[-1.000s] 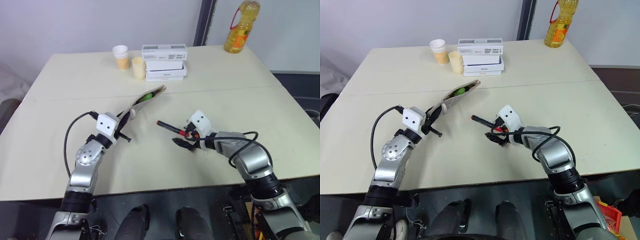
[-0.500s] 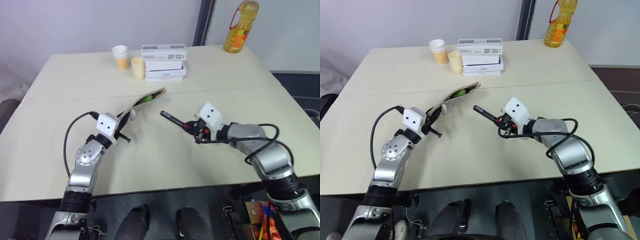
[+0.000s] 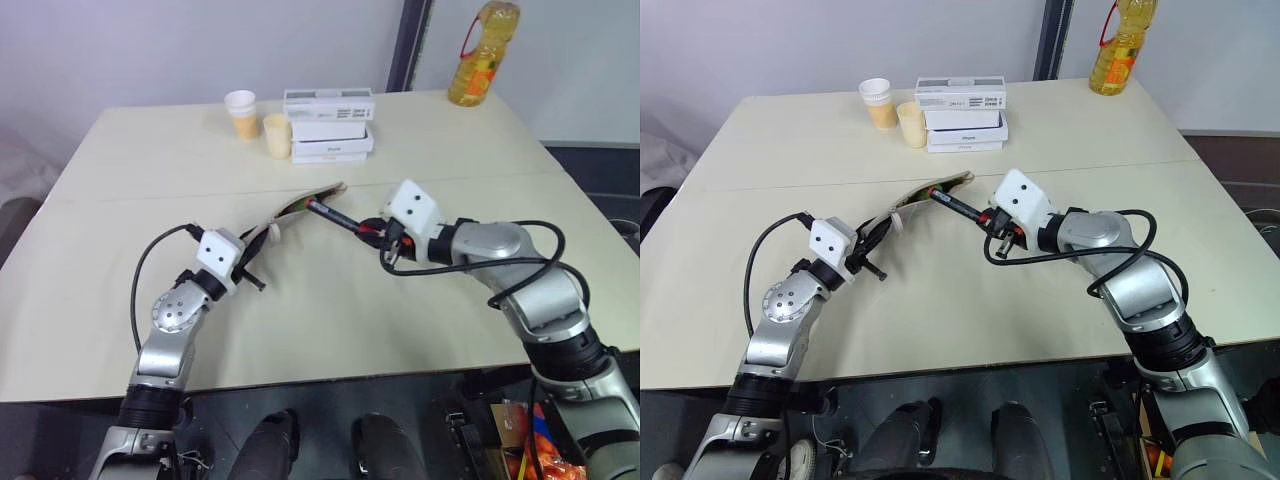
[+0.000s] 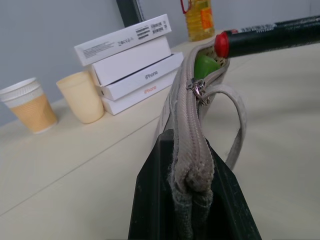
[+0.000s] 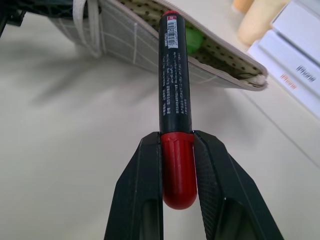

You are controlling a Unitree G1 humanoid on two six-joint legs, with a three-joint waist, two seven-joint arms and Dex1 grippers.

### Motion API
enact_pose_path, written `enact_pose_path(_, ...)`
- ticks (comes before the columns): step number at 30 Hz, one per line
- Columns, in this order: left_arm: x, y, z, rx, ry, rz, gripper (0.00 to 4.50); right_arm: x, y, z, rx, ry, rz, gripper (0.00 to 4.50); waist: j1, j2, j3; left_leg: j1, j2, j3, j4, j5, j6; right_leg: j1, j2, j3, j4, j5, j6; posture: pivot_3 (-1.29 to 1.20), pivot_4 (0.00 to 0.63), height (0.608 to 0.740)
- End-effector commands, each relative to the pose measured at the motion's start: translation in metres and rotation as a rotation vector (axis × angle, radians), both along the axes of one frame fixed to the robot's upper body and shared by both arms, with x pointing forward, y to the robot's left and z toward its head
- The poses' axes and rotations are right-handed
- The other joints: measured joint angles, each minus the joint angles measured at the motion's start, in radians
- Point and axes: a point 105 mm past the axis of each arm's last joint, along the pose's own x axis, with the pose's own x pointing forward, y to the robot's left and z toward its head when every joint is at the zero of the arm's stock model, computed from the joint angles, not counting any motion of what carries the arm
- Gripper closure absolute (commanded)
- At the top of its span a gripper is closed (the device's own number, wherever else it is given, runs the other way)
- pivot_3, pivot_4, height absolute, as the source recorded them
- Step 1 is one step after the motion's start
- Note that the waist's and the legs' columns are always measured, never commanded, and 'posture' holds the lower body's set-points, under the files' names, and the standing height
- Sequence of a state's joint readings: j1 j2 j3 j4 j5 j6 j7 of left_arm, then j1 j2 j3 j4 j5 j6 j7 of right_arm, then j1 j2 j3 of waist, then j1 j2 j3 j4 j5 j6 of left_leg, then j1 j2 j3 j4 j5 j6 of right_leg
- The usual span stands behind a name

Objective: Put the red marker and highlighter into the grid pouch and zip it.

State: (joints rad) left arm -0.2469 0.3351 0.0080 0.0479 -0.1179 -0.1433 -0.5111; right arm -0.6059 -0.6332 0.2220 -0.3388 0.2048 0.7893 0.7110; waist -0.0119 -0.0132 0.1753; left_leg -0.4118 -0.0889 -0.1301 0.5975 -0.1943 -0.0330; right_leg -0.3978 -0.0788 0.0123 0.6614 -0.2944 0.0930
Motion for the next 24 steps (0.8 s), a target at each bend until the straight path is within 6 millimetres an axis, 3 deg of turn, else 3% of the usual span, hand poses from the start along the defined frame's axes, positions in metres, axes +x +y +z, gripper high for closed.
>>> enact_pose_path(1,-0.005,-0.007,0.011,0.007,-0.058,-0.031,4.5,0.001,0.006,0.015,0.0,-0.068,0.015,4.15,0.001,0.0,0.0,0.0,0.0,0.0,0.0,0.0,0.0,0.0,0.0,0.0,0.0,0.0,0.0,0.0,0.15,0.74)
enact_pose_path(12,-0.006,-0.011,0.006,0.05,-0.06,-0.081,4.5,0.0,0.008,0.012,-0.082,-0.099,0.042,4.15,0.001,0.0,0.0,0.0,0.0,0.0,0.0,0.0,0.0,0.0,0.0,0.0,0.0,0.0,0.0,0.0,0.15,0.74)
enact_pose_path(17,-0.012,-0.02,0.003,0.108,-0.085,-0.15,4.5,0.003,0.0,0.001,-0.255,-0.144,0.047,4.15,0.001,0.0,0.0,0.0,0.0,0.0,0.0,0.0,0.0,0.0,0.0,0.0,0.0,0.0,0.0,0.0,0.15,0.74)
enact_pose_path(24,-0.029,-0.035,0.001,0.179,-0.091,-0.291,4.5,0.02,-0.007,0.002,-0.473,-0.259,0.041,4.15,-0.001,0.0,0.0,0.0,0.0,0.0,0.0,0.0,0.0,0.0,0.0,0.0,0.0,0.0,0.0,0.0,0.15,0.74)
